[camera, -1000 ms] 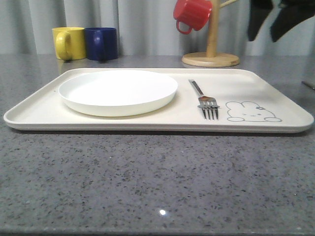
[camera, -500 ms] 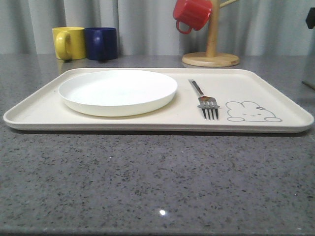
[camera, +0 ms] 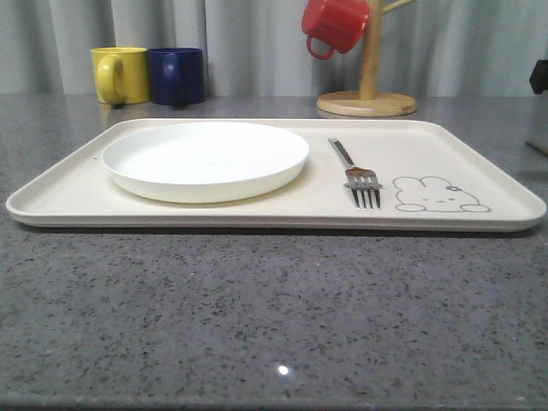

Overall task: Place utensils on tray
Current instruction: 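Move the right gripper back to the silver chopsticks and grasp them, then lay the chopsticks on the tray next to the fork with the right gripper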

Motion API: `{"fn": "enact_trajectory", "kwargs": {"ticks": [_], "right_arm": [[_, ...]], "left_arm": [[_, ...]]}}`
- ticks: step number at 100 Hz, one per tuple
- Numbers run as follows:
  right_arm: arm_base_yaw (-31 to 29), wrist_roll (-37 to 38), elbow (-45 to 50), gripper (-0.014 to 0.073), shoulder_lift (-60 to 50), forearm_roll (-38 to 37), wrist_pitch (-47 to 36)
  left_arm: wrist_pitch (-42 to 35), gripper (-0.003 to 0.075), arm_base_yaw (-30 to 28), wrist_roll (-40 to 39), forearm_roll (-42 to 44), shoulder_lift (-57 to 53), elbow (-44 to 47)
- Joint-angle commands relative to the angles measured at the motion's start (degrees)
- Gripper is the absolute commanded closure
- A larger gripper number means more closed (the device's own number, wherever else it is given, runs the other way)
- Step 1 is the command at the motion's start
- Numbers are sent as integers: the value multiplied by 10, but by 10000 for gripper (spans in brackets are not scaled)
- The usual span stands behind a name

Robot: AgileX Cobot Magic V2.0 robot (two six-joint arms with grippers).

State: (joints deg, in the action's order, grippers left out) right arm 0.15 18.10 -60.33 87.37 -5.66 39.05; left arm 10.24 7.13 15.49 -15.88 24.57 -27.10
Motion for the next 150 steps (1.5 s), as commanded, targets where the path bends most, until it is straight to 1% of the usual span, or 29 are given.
{"fn": "enact_trajectory", "kwargs": {"ticks": [1,13,22,27,32,37,42,49,63,75,87,98,115,125,134,150], "right_arm": [[-4,-8,-13,305,-8,2,-29],[-4,-11,-13,304,4,2,-30],[-4,-11,-13,319,11,2,-28],[-4,-11,-13,364,13,3,-25],[-4,-11,-13,437,13,5,-22],[-4,-11,-13,529,12,5,-21],[-4,-11,-15,595,12,9,-21],[-4,-11,-16,643,7,17,-21],[4,-11,-16,639,-24,21,-14],[27,-10,-16,639,-66,42,-11],[64,-6,-21,639,-100,70,-10],[104,4,-38,639,-106,78,-10],[173,42,-62,639,-84,76,-50],[200,57,-76,639,-55,72,-67],[213,75,-84,639,-29,67,-71],[216,105,-85,639,13,66,-94]], "left_arm": [[-48,738,0,-2,-4,2,-16],[-48,738,0,-2,-4,2,-16],[-48,738,0,-2,-4,2,-16],[-48,738,0,-2,-4,2,-16],[-48,738,0,-2,-4,2,-16],[-48,738,0,-2,-4,2,-16],[-48,738,0,-2,-4,2,-16],[-48,738,0,-2,-4,2,-16],[-48,738,0,-2,-4,2,-16],[-48,738,0,-2,-4,2,-16],[-48,738,0,-2,-4,2,-16],[-48,738,0,-2,-4,2,-16],[-48,738,0,-2,-4,2,-16],[-48,738,0,-2,-4,2,-16],[-48,738,0,-2,-4,2,-16],[-48,738,0,-2,-4,2,-16]]}}
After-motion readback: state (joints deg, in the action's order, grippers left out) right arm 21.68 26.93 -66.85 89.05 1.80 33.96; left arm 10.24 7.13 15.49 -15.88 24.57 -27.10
